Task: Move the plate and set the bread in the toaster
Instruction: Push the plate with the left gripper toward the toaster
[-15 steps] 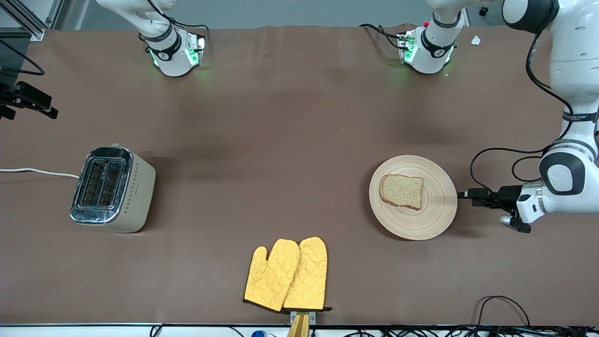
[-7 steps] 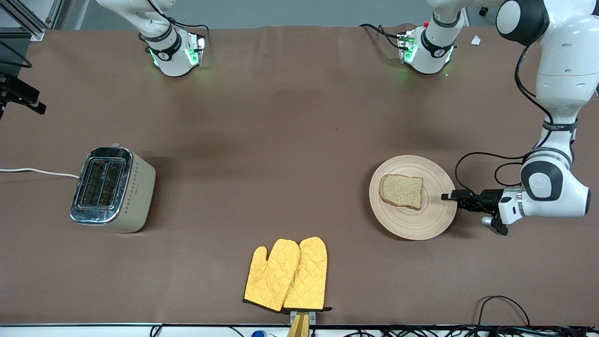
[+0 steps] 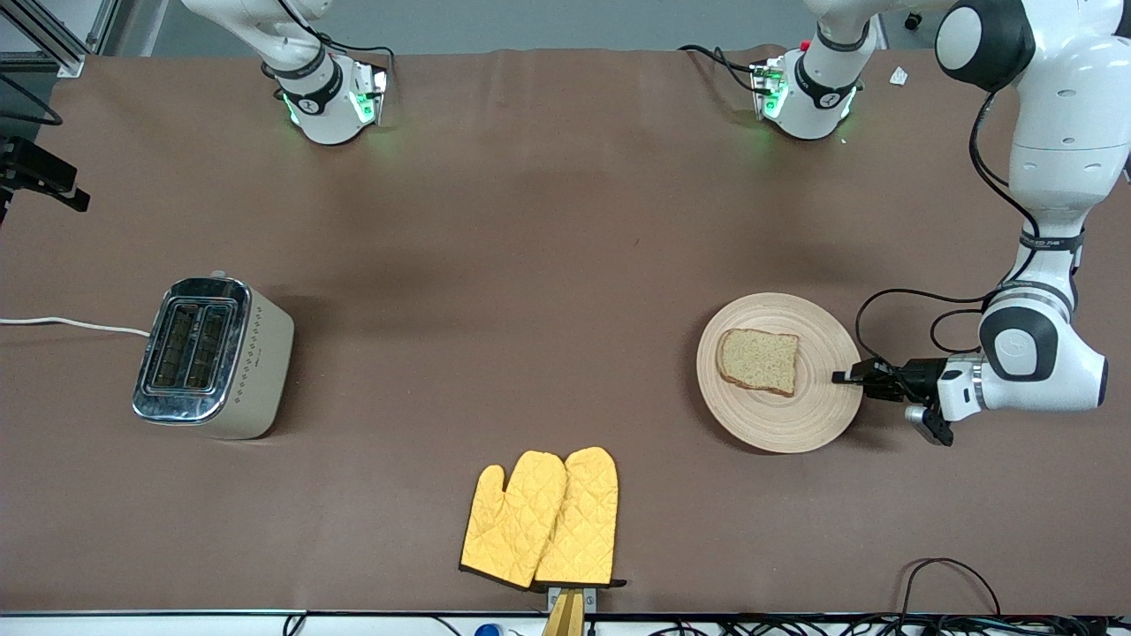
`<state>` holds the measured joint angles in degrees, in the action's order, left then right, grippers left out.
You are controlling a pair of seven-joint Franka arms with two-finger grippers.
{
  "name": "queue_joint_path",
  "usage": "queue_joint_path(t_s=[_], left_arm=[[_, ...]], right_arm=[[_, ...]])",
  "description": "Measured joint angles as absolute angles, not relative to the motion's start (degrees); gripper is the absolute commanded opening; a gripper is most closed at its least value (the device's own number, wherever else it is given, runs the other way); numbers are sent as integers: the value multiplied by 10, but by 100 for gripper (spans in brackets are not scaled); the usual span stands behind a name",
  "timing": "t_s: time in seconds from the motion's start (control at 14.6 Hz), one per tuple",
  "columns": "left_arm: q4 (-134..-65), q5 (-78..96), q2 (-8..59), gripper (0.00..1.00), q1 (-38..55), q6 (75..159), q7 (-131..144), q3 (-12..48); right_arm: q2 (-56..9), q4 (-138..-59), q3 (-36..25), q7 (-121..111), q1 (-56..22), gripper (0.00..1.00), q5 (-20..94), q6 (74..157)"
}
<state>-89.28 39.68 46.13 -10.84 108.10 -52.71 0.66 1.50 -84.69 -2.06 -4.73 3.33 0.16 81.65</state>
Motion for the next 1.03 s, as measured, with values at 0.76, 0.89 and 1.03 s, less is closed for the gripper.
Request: queue_joint_path(t_s=[0.76, 0.89, 1.03], left_arm=[[-862, 417, 460, 0, -106, 1091, -422, 142], [-862, 467, 462, 0, -80, 1100, -395, 164], [-862, 534, 465, 0, -31, 1133, -378, 167]], right_arm=[[15, -847, -19, -47, 33, 100, 2, 816], [15, -846, -20, -47, 33, 100, 1, 816], [15, -846, -20, -48, 33, 100, -3, 816]])
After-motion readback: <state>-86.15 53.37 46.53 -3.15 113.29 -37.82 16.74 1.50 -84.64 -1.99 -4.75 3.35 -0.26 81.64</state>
